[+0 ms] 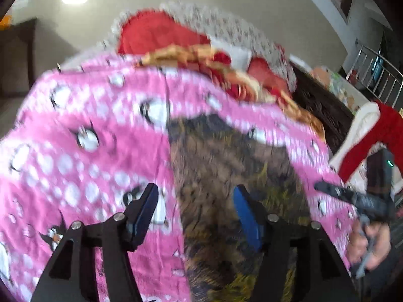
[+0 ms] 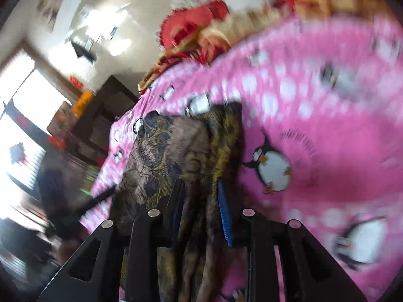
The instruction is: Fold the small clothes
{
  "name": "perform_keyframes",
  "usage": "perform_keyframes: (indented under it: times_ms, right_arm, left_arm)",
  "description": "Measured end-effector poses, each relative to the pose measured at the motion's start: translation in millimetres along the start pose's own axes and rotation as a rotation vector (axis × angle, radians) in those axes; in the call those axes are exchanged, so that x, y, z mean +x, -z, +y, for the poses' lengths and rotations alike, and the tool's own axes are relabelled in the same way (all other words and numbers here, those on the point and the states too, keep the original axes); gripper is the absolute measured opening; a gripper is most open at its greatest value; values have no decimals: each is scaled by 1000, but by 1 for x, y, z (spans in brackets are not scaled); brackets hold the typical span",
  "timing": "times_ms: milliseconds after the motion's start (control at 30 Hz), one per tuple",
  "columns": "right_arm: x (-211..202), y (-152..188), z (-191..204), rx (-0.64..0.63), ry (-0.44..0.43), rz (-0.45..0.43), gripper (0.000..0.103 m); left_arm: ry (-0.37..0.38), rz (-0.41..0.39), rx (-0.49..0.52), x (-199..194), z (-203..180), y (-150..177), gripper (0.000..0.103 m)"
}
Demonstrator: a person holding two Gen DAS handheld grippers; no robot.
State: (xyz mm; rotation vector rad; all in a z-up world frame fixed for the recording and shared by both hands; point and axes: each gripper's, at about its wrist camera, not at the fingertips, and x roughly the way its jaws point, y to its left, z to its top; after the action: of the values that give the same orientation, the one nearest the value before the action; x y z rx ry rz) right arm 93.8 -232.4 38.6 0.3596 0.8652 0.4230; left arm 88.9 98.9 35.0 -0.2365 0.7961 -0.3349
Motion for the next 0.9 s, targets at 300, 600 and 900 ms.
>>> perform_keyframes:
  times_ms: [300, 600, 900]
  right_arm:
    - [33, 69, 77, -271, 325, 77, 39]
    - [18, 78, 75, -270, 280, 47, 41]
    - [7, 137, 97, -387, 252, 159, 41]
  left_arm:
    - [-123, 70, -29, 63, -30, 26, 65]
    - [-120, 50, -7, 48, -30, 22, 65]
    - [-144, 115, 78, 14, -45, 76, 72]
